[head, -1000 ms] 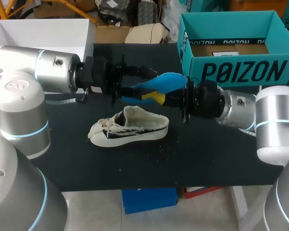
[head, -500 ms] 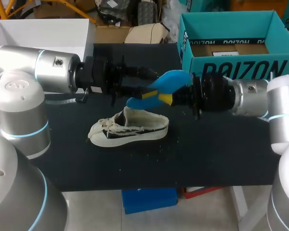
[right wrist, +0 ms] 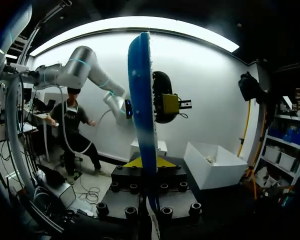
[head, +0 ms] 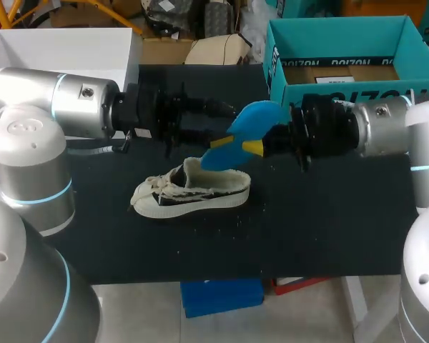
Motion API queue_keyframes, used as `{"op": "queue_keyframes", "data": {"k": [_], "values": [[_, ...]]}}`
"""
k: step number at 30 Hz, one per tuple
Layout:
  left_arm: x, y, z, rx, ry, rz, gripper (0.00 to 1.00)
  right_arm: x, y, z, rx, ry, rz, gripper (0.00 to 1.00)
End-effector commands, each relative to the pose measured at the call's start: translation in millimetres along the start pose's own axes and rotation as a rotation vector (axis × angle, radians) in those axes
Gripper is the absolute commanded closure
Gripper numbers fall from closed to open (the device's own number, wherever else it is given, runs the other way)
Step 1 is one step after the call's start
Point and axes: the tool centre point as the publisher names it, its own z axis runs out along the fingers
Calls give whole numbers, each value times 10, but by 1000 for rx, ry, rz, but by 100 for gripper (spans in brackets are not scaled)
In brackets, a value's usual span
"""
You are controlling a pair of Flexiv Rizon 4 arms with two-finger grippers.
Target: Take the shoe out of the shoebox, open the shoe tongue, remove and reinsert the insole, then place the shoe into the shoebox
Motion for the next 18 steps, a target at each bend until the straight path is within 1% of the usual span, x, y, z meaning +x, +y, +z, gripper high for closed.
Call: {"op": "queue_keyframes", "data": {"k": [1, 3, 10, 13, 18], "values": [[5, 10, 23, -1, -3, 1, 57, 20, 52, -27, 74, 0, 3, 100], [5, 10, 23, -1, -3, 1, 56, 17, 49, -31, 88, 2, 3, 100], [5, 10, 23, -1, -3, 1, 57, 8, 58, -46, 190, 25, -6, 100], [5, 10, 23, -1, -3, 1, 57, 5, 71, -45, 221, 40, -9, 100], [5, 10, 23, -1, -3, 1, 57, 10, 96, -38, 249, 53, -14, 100]]}}
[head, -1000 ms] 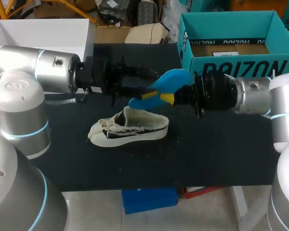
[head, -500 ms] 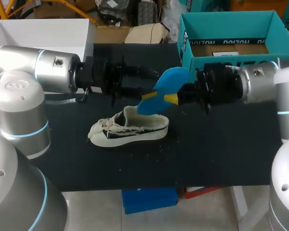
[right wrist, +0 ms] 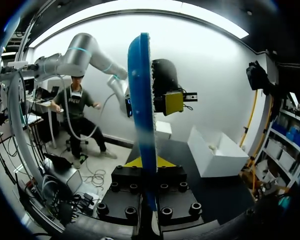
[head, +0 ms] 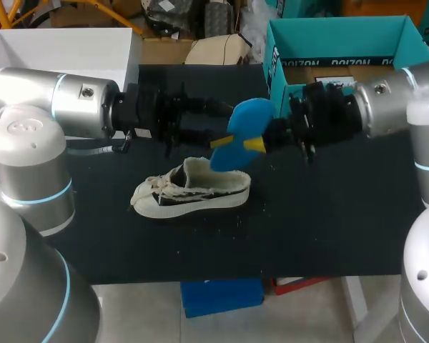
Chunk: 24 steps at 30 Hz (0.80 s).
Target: Take the shoe out of the shoebox, open the shoe tongue, remove and reinsert the insole, then place the shoe into the shoebox
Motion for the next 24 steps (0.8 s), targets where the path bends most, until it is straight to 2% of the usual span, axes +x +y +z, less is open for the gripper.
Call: {"op": "queue_keyframes", "data": {"k": [1, 7, 11, 24], "values": [[5, 10, 23, -1, -3, 1, 58, 1, 61, -14, 69, 11, 3, 100], [5, 10, 23, -1, -3, 1, 58, 24, 55, -8, 102, 31, 5, 100], [5, 10, 23, -1, -3, 1, 69, 32, 52, -11, 126, 39, 4, 100], [5, 10, 23, -1, -3, 1, 68, 50, 69, 36, 161, 68, 1, 100]]}}
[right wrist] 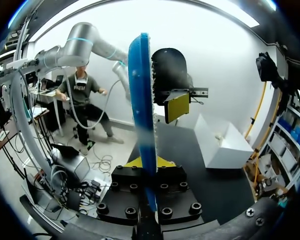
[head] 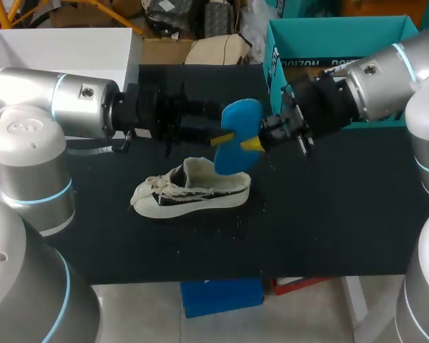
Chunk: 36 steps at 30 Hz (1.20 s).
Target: Take the shoe out of the shoebox, open the shoe tongue, remove and reinsert the insole, then place the shoe into the shoebox
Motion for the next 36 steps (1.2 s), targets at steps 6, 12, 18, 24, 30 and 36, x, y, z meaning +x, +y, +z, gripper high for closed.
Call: {"op": "queue_keyframes", "data": {"k": [6, 12, 18, 24, 30, 36], "values": [[5, 10, 23, -1, -3, 1, 100, -10, 51, 32, 11, 9, -5, 100], [5, 10, 23, -1, -3, 1, 100, -5, 53, 39, -8, -13, -10, 0], [63, -19, -48, 4, -24, 3, 100, -38, -54, -31, -69, -108, -41, 0], [114, -41, -97, 17, -42, 4, 100, -67, -177, -50, -149, -192, -68, 0], [129, -102, -115, 10, -42, 11, 100, -86, -335, -73, -163, -235, -59, 0], [134, -163, -132, 4, -41, 18, 100, -105, -494, -54, -132, -242, -28, 0]]}}
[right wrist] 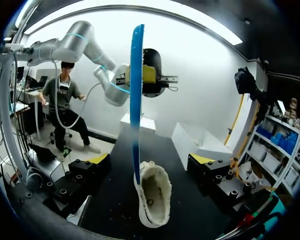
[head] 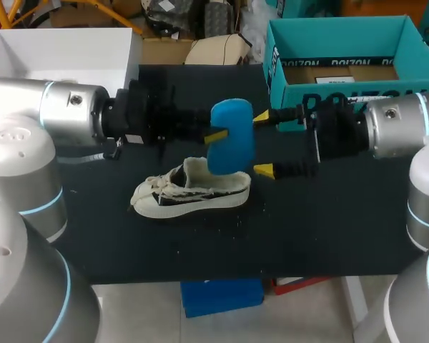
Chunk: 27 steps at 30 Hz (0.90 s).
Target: Take the shoe out of the shoebox, open the shoe tongue, remove and reinsert the insole, then place the shoe into the shoebox
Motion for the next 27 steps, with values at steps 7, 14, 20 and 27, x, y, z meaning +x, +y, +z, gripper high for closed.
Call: {"op": "queue_keyframes", "data": {"k": [7, 14, 20, 27], "values": [[36, -148, -16, -1, 0, 14, 100, 12, -310, 107, 52, -11, 51, 0], [50, -233, 27, 36, 20, 13, 100, -10, -590, 160, 42, -7, 99, 0], [55, -342, 66, 65, 35, 14, 100, -15, -824, 174, 33, -9, 136, 0], [65, -467, 128, 110, 57, 16, 100, -44, -1106, 250, 46, -3, 152, 0]]}}
